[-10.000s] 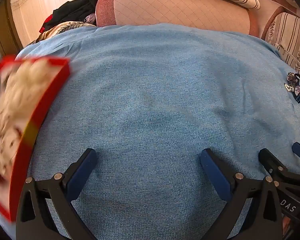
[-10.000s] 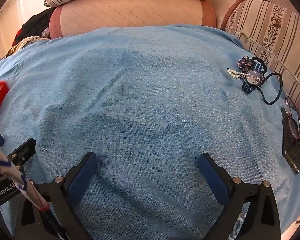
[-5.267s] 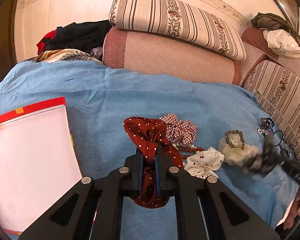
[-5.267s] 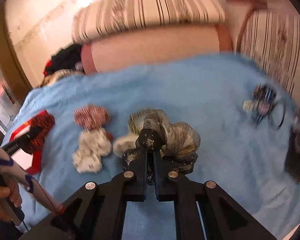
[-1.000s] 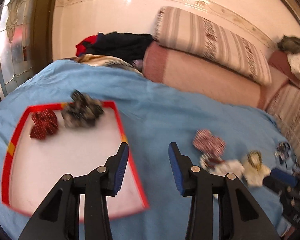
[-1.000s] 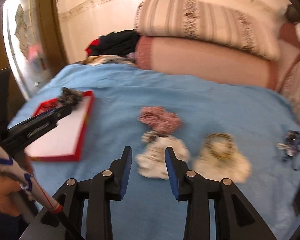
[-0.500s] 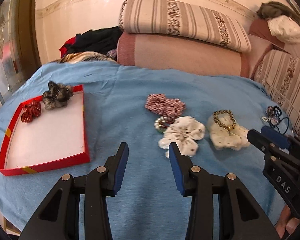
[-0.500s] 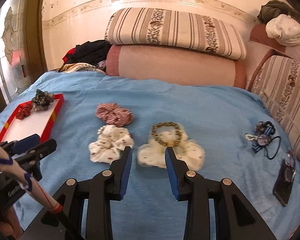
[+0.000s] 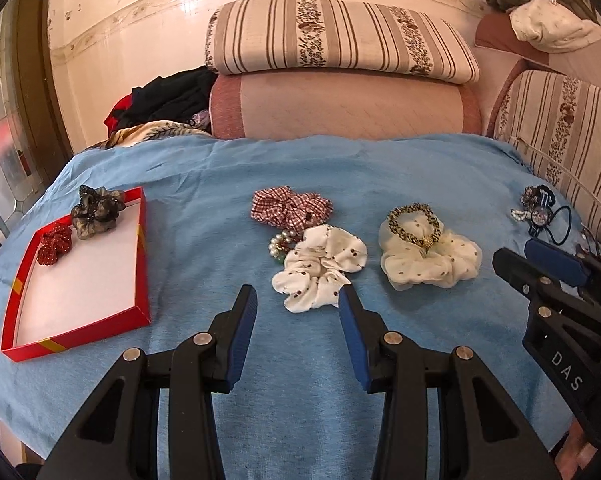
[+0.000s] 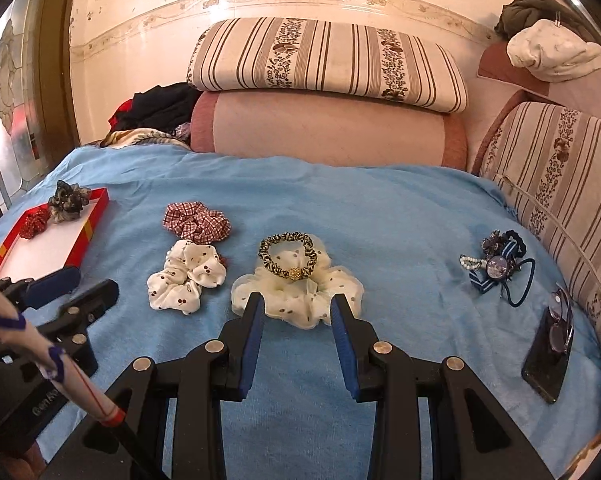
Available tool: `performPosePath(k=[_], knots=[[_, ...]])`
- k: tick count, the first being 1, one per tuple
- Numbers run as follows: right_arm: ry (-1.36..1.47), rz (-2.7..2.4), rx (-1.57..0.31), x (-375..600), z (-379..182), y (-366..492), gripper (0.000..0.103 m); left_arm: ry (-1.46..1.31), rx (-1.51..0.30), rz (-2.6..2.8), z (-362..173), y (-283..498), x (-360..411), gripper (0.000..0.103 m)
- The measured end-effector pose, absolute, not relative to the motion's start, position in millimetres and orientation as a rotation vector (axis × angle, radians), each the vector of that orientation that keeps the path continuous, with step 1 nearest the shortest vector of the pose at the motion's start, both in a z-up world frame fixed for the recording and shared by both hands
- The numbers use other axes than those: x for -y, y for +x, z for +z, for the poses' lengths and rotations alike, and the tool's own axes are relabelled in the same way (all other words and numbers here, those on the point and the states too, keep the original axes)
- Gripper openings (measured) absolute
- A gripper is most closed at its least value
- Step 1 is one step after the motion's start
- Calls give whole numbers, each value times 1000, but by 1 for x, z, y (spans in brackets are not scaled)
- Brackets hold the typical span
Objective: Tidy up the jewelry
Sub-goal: 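Move both open tools back toward the remaining scrunchies, then grasp the white cherry-print scrunchie with the left tool while the right tool grasps the leopard beaded hair tie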
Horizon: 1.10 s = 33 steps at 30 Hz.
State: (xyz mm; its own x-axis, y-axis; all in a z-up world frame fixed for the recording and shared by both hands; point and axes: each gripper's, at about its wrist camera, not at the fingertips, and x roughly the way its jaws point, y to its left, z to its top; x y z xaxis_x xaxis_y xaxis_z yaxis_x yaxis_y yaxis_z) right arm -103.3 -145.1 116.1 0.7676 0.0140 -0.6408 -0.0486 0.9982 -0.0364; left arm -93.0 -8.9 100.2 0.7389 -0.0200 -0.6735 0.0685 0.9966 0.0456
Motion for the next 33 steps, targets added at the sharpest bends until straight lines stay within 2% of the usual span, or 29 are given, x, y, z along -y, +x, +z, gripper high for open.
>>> performPosePath(k=[27,33], knots=[[-59,36,-702,145,114,-104,37,105,-747,-62,92,-90,20,42],[-57,38,-707,145,113,-103,37,105,-747,-60,91,-90,20,45]])
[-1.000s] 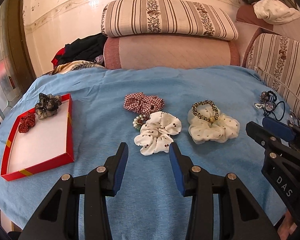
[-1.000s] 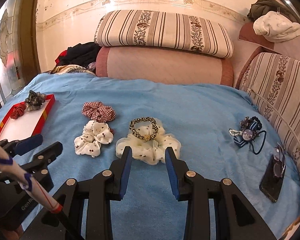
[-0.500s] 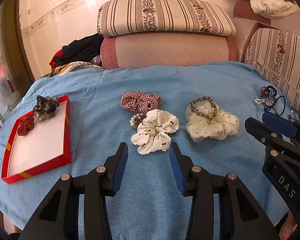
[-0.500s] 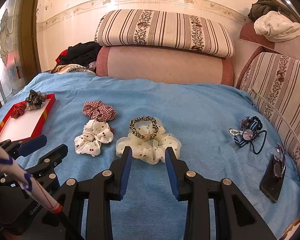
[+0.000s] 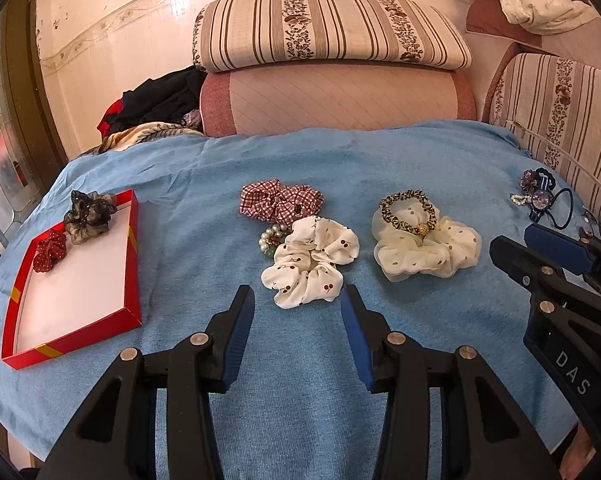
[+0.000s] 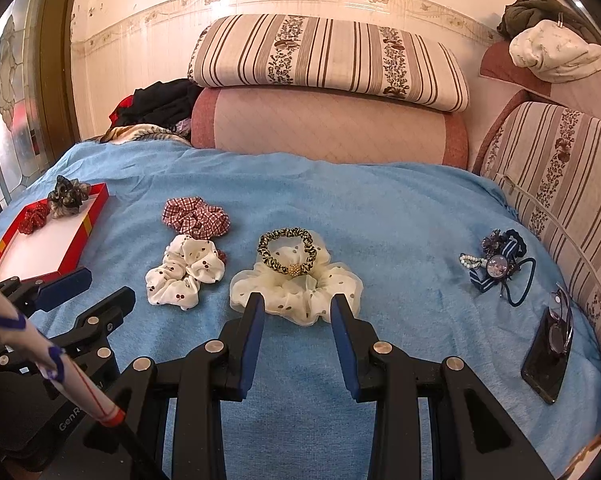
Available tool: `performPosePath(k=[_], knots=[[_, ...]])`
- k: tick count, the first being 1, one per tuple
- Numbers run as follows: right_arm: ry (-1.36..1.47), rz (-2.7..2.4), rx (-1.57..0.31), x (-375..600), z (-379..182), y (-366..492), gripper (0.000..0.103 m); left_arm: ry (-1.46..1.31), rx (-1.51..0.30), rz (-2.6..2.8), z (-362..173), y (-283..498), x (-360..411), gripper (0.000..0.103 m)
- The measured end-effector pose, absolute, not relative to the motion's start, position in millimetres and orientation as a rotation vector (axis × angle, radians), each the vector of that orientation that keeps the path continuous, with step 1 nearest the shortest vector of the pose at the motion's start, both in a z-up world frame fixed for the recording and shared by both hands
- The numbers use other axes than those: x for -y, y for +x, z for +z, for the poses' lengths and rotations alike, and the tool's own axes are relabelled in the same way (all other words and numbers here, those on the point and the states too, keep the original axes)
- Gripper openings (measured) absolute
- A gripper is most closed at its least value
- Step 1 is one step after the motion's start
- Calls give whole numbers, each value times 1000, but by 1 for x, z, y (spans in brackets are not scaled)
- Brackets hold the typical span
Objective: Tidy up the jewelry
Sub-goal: 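Grasp the white cherry-print scrunchie with the left tool while the right tool grasps the leopard beaded hair tie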
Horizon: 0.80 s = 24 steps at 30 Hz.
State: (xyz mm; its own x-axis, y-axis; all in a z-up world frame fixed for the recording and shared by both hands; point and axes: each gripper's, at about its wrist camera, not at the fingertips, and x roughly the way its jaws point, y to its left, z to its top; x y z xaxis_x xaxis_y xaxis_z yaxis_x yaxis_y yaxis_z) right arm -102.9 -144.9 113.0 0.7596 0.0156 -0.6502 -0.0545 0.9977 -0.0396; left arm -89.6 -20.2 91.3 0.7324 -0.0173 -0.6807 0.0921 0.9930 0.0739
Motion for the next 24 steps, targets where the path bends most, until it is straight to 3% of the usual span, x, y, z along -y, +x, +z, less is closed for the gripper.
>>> performPosePath(k=[16,24], knots=[[207,-17,-724,214,118,-89,37,-101,-823,-58,88,-58,-52,46],[264,-14,-731,221,116,-89,37,-149,-936,-245,60,-26,-33,45]])
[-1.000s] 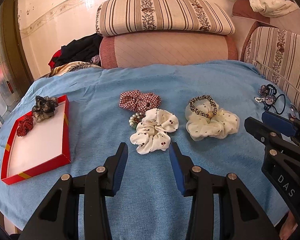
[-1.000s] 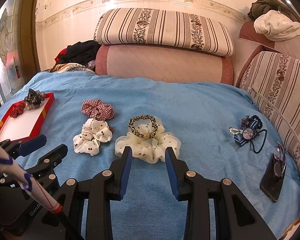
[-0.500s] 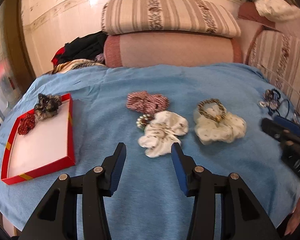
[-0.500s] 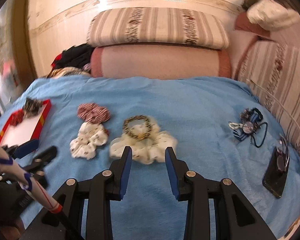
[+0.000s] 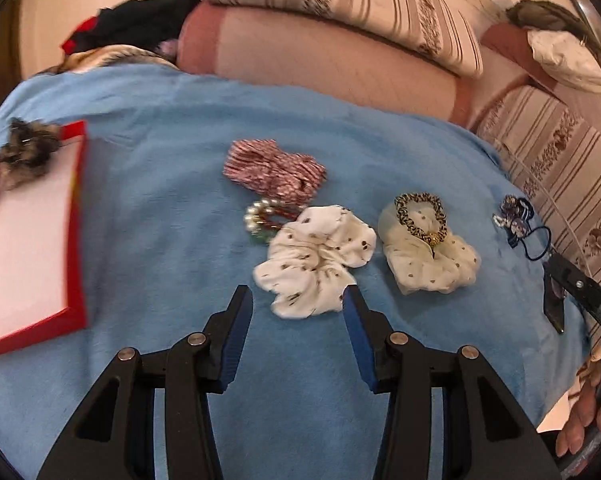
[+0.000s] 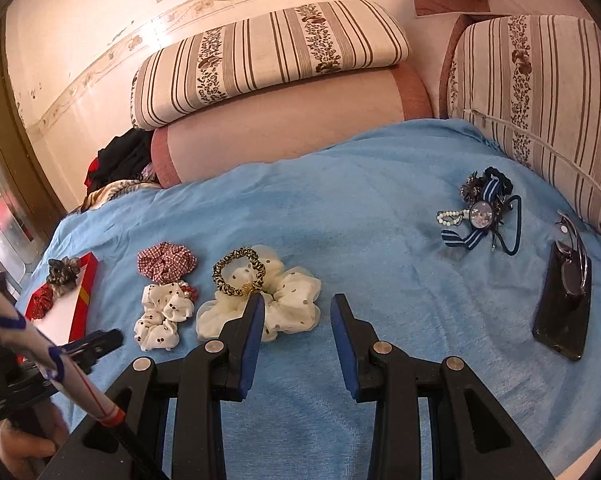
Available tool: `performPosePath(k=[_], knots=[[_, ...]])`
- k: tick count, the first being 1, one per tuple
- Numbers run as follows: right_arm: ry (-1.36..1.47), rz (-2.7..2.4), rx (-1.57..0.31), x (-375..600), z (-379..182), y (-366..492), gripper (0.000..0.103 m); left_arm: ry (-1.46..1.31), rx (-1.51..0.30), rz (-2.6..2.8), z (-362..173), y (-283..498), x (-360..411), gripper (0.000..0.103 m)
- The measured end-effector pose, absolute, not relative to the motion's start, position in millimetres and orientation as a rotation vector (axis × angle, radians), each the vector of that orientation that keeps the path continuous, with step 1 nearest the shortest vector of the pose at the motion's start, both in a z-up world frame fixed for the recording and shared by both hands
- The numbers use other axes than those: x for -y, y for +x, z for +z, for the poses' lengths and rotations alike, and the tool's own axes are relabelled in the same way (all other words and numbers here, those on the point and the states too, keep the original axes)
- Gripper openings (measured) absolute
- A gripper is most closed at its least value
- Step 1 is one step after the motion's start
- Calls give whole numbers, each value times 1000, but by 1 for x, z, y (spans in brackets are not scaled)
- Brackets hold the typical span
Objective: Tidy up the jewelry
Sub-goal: 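Grasp the white cherry-print scrunchie with the left tool while the right tool grasps the leopard beaded hair tie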
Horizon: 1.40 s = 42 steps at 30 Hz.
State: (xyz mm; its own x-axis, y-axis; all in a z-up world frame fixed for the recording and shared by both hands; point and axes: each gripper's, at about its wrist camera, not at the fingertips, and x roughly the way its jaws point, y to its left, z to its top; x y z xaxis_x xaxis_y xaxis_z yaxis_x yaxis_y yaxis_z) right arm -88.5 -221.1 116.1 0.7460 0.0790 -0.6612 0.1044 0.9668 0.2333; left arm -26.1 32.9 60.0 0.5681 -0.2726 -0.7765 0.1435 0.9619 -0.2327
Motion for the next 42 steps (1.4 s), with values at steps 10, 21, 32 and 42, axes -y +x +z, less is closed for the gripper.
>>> performPosePath(k=[10,21,32,42], knots=[[282,-16,-746,226,110,-84,37,-109,-1010,-220,27,11,-12,21],[323,59,-759,221,105,-66,37,-28,-879,-289,57,-15,-26,8],[280,93,-871,195,77,12,36,-135,-910,-325,35,9,-55,9],[231,93,-882,187,60,27,27,-204,-928,-339,27,33,-57,51]])
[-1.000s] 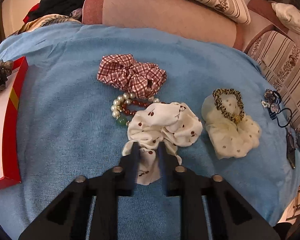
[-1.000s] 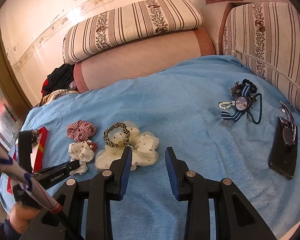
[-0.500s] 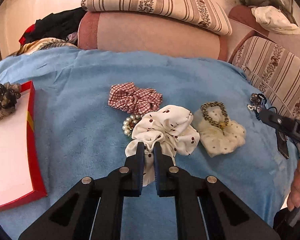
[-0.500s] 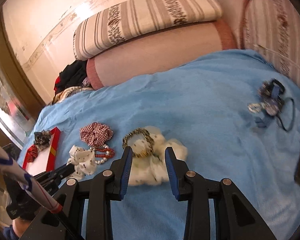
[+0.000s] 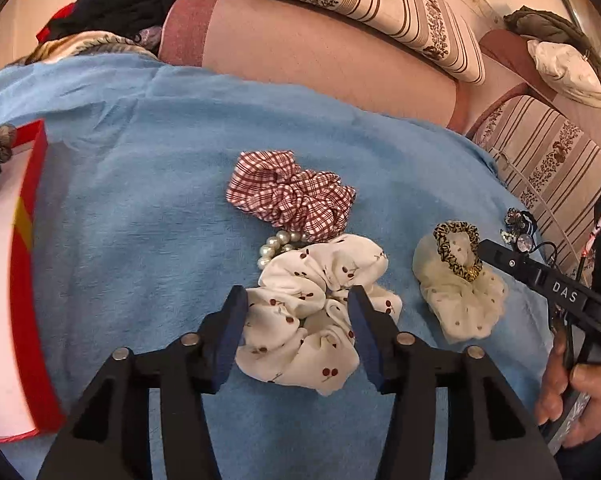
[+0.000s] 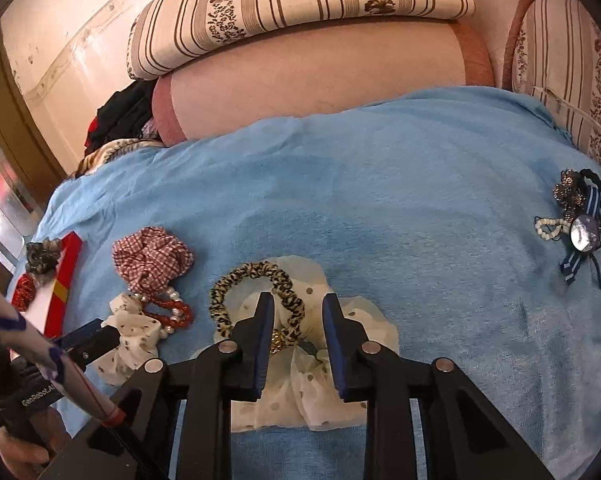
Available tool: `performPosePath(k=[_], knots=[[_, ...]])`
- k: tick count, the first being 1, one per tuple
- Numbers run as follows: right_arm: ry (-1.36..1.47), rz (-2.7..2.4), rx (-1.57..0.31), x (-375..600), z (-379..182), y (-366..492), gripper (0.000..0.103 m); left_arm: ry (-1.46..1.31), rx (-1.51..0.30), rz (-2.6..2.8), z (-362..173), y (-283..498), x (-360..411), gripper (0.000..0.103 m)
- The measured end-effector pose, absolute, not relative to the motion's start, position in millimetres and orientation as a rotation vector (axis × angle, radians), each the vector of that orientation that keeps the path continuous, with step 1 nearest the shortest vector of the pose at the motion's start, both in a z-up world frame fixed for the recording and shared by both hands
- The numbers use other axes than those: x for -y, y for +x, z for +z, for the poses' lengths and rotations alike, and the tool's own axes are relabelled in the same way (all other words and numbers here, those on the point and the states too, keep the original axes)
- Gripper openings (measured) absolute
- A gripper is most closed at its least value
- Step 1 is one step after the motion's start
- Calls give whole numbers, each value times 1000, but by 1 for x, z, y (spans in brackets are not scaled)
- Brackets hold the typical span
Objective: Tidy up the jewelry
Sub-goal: 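Grasp the white cherry-print scrunchie with the left tool while the right tool grasps the leopard beaded hair tie, then carry the scrunchie and hair tie over the red-rimmed tray with both tools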
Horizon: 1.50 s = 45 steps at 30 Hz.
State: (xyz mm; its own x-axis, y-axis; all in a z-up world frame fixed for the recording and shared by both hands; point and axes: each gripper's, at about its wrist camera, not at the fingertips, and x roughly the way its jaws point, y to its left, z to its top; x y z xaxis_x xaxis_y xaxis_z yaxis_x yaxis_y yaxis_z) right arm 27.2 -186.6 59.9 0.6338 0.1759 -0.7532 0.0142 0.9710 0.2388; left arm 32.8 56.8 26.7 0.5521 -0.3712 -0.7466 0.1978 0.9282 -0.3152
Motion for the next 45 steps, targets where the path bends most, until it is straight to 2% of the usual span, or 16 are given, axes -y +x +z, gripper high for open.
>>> performPosePath(k=[3,6,7,8,9,23,32,45], knots=[[213,108,-909,182,52,33,20,-181,-955,-341,16,38,-51,51],[187,110,-929,178,43,35,18,-132,-942,-330,16,37,-45,47],[178,109,-928,177,43,35,13,-127,-939,-327,16,36,-44,35],[163,105,-923,175,44,35,11,-123,-940,-325,16,36,-44,16],[143,97,-907,174,46,33,8,-126,-940,-319,16,36,-46,11],[208,132,-652,184,101,-4,7,-117,-813,-303,47,23,-55,10],[200,189,-635,169,103,-9,7,-78,-735,-273,68,14,-59,10],[166,219,-641,158,101,-12,7,-59,-716,-249,74,12,-62,10]])
